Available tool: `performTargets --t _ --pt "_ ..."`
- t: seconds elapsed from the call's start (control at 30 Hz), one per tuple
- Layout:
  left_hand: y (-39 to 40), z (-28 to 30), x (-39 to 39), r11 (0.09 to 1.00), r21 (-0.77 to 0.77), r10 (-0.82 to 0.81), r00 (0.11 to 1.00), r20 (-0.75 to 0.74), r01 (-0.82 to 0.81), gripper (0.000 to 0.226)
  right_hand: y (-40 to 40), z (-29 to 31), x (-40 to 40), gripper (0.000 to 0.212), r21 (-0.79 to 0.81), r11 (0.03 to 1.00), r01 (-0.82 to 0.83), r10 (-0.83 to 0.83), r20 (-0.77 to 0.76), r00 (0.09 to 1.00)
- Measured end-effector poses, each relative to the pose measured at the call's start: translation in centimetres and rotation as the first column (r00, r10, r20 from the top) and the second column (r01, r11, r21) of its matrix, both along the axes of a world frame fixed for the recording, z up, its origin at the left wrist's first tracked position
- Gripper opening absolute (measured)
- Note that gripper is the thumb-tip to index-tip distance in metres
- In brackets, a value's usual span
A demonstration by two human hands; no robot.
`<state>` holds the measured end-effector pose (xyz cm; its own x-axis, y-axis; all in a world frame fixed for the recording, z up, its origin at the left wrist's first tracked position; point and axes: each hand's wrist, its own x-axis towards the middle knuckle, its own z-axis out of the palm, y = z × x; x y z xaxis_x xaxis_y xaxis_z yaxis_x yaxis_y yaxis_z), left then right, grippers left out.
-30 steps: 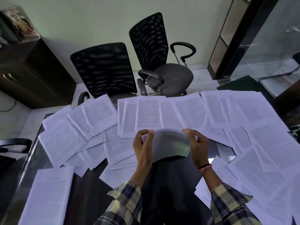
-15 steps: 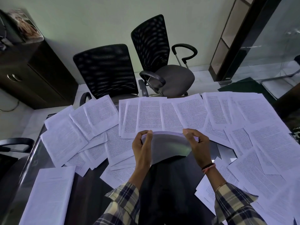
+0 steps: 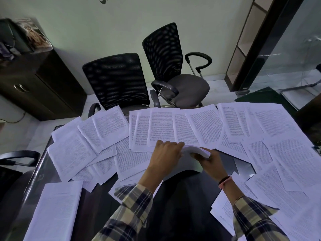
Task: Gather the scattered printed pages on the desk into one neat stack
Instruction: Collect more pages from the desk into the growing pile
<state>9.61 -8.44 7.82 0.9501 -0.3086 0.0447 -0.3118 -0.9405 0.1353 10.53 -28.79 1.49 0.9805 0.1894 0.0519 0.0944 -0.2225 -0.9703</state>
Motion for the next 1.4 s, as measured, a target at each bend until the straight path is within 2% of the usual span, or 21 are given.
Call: performTargets --t 0.03,0.1,0.2,0.23,0.3,0.37,0.53,0.63,0.73,0.77,0.83,0.93,1.0,1.1,1.13,1.2,1.3,1.4 --pt "-0.5 0.3 0.5 1.000 -0.029 -0.008 0.999 -0.037 0.007 0.006 0.2 0.1 -0.1 0.028 -0.010 1.000 -0.024 0.024 0.015 1.000" --pt "-0.9 0.8 1.0 0.995 -0.096 0.019 0.993 -0.114 -0.030 0.016 0.3 0.2 -0.1 0.026 -0.060 0.997 -0.043 0.044 0.019 0.999" --pt "1.4 0.7 1.1 0.925 -0.340 0.117 0.979 -0.169 -0.169 0.013 -1.7 -0.5 0.3 0.038 -0.141 0.989 -0.051 0.045 -0.045 0.998" --pt "2.7 0.3 1.0 0.863 -0.451 0.157 0.969 -0.193 -0.229 0.014 -3.0 -0.6 0.4 0.038 -0.153 0.987 -0.050 0.040 -0.073 0.997" --pt "5.3 -0.5 0.6 0.680 -0.648 0.221 0.939 -0.265 -0.343 0.011 -6.1 -0.9 0.4 0.021 -0.168 0.984 -0.062 0.046 -0.095 0.994" --pt "7.2 -1.2 -0.1 0.508 -0.744 0.230 0.901 -0.368 -0.434 0.018 -8.7 -1.2 0.5 0.019 -0.165 0.985 -0.053 0.035 -0.111 0.993" --pt "6.8 -4.4 -2.3 0.136 -0.794 0.218 0.800 -0.560 -0.593 0.011 -8.4 -1.0 0.5 0.026 0.006 0.998 0.063 -0.060 -0.186 0.981" --pt "4.6 -6.6 -3.2 0.016 -0.782 0.262 0.758 -0.598 -0.623 0.011 -6.9 -2.0 0.3 0.019 0.064 0.978 0.199 -0.185 -0.185 0.965" --pt "2.6 -8.1 -4.3 -0.028 -0.754 0.280 0.719 -0.636 -0.656 0.009 -5.9 -3.7 -0.6 0.020 0.071 0.934 0.349 -0.329 -0.202 0.922" --pt "1.9 -8.6 -4.8 -0.016 -0.752 0.286 0.718 -0.635 -0.659 0.010 -5.4 -3.8 -1.2 0.014 0.073 0.922 0.380 -0.357 -0.218 0.908" --pt "1.0 -10.1 -5.8 0.052 -0.742 0.311 0.717 -0.623 -0.668 0.014 -4.7 -4.7 -2.3 0.018 0.038 0.911 0.411 -0.392 -0.236 0.889" --pt "0.5 -12.0 -6.8 0.091 -0.656 0.353 0.641 -0.682 -0.749 0.006 -4.4 -5.8 -3.8 0.031 0.006 0.933 0.361 -0.344 -0.286 0.894" --pt "0.5 -12.3 -6.9 0.120 -0.651 0.363 0.643 -0.674 -0.750 0.006 -4.7 -6.2 -4.1 0.031 0.008 0.934 0.357 -0.332 -0.348 0.877" --pt "0.4 -11.0 -6.5 0.069 -0.755 0.274 0.740 -0.615 -0.653 0.015 -4.9 -4.5 -4.2 0.016 0.104 0.937 0.333 -0.284 -0.324 0.902" --pt "0.4 -10.5 -6.4 0.047 -0.770 0.258 0.753 -0.606 -0.636 0.022 -5.1 -4.4 -4.1 0.022 0.100 0.942 0.321 -0.285 -0.270 0.920" --pt "0.4 -9.7 -6.0 0.010 -0.780 0.272 0.752 -0.600 -0.626 0.031 -5.2 -3.9 -3.8 0.035 0.060 0.943 0.326 -0.309 -0.198 0.930" --pt "0.1 -9.5 -5.4 -0.017 -0.769 0.361 0.713 -0.601 -0.639 0.026 -4.9 -3.8 -3.3 0.018 0.055 0.931 0.360 -0.340 -0.218 0.915" --pt "-0.1 -9.5 -4.9 -0.030 -0.762 0.410 0.687 -0.600 -0.647 0.017 -4.9 -3.8 -3.1 0.018 0.061 0.928 0.368 -0.348 -0.217 0.912"
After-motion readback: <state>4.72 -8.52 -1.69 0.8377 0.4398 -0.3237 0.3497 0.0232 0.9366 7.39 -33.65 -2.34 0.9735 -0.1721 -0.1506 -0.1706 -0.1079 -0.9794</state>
